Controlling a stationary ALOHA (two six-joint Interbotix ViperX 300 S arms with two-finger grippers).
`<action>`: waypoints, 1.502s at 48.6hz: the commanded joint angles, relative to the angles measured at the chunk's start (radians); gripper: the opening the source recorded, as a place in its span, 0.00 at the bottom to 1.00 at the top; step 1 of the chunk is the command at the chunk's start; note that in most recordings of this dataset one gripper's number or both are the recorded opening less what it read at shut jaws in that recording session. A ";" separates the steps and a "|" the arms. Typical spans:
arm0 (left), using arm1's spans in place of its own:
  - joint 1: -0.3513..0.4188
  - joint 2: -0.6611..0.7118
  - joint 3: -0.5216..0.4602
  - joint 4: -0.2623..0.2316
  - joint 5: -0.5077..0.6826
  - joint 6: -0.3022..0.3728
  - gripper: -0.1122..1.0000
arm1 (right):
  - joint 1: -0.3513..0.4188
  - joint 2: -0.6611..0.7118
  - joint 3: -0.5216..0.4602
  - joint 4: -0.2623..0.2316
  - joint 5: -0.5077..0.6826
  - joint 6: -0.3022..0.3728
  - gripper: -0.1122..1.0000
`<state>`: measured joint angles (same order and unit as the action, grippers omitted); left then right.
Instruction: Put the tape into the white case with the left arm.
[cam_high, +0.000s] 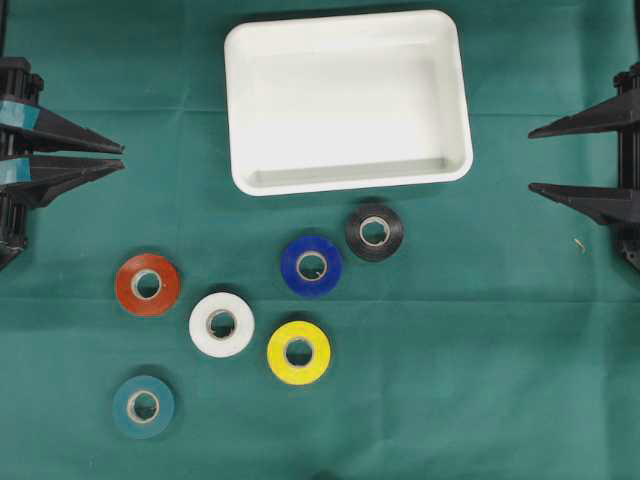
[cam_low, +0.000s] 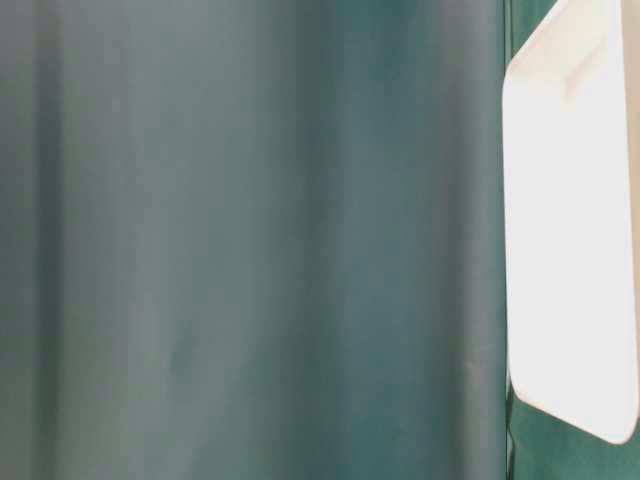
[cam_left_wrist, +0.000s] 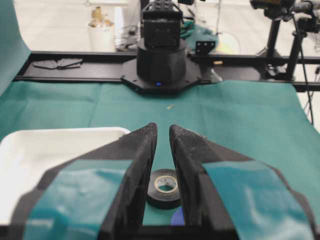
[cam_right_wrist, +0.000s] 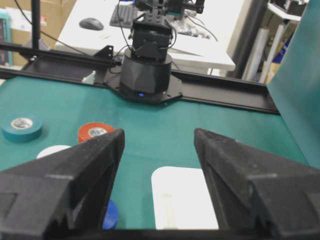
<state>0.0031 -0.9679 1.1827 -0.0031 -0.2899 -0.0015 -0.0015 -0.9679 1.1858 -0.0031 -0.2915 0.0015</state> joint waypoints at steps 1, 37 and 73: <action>-0.041 0.012 -0.025 -0.026 -0.009 -0.015 0.32 | -0.005 0.009 -0.005 0.000 -0.005 0.002 0.32; -0.055 0.028 -0.026 -0.026 -0.058 -0.015 0.12 | -0.008 -0.002 0.014 0.000 -0.002 0.002 0.02; -0.055 0.279 -0.107 -0.026 -0.021 -0.011 0.97 | -0.008 -0.002 0.080 0.000 -0.002 0.003 0.02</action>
<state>-0.0476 -0.7440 1.1244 -0.0276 -0.3237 -0.0107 -0.0077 -0.9741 1.2640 -0.0031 -0.2884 0.0031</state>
